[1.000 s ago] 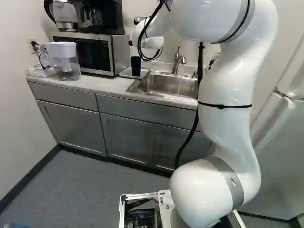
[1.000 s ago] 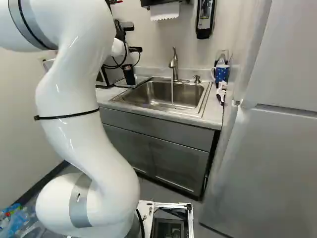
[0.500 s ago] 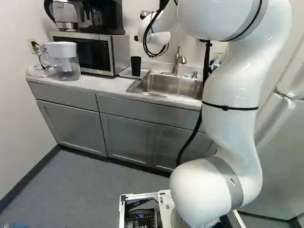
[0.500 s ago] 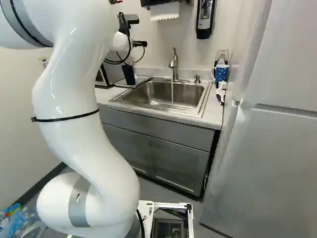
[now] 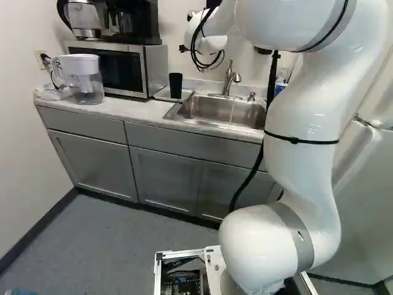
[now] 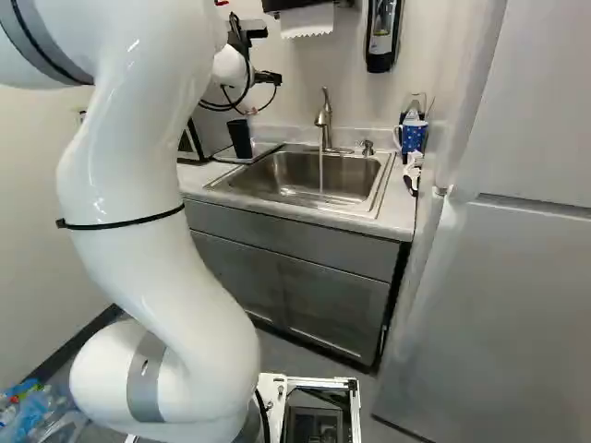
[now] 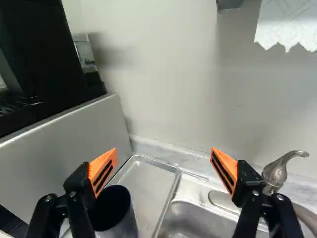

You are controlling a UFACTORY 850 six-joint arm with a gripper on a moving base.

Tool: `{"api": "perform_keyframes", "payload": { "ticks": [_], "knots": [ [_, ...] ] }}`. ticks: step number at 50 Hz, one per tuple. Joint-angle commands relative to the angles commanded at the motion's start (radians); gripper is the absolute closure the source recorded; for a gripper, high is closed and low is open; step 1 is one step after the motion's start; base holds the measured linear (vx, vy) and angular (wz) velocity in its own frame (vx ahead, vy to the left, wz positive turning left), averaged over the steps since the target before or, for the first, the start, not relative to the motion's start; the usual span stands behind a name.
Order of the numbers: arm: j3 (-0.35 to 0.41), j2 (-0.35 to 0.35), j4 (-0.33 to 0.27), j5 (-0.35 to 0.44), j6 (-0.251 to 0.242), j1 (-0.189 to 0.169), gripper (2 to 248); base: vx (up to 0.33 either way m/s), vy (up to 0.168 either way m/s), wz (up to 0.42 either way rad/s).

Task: Rinse the cup and place it in the tray

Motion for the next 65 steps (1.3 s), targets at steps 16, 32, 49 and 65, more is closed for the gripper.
{"api": "perform_keyframes", "payload": {
  "ticks": [16,32,49,65],
  "knots": [
    [-0.019,0.012,0.0,-0.075,0.0,-0.024,3,0.0,0.0,0.0],
    [-0.04,0.022,0.0,-0.148,0.0,-0.042,3,0.0,0.0,0.0],
    [-0.05,0.032,0.0,-0.188,0.0,-0.063,3,0.0,0.0,0.0],
    [-0.046,0.035,0.0,-0.188,0.0,-0.091,3,0.0,0.0,0.0]
  ]
}}
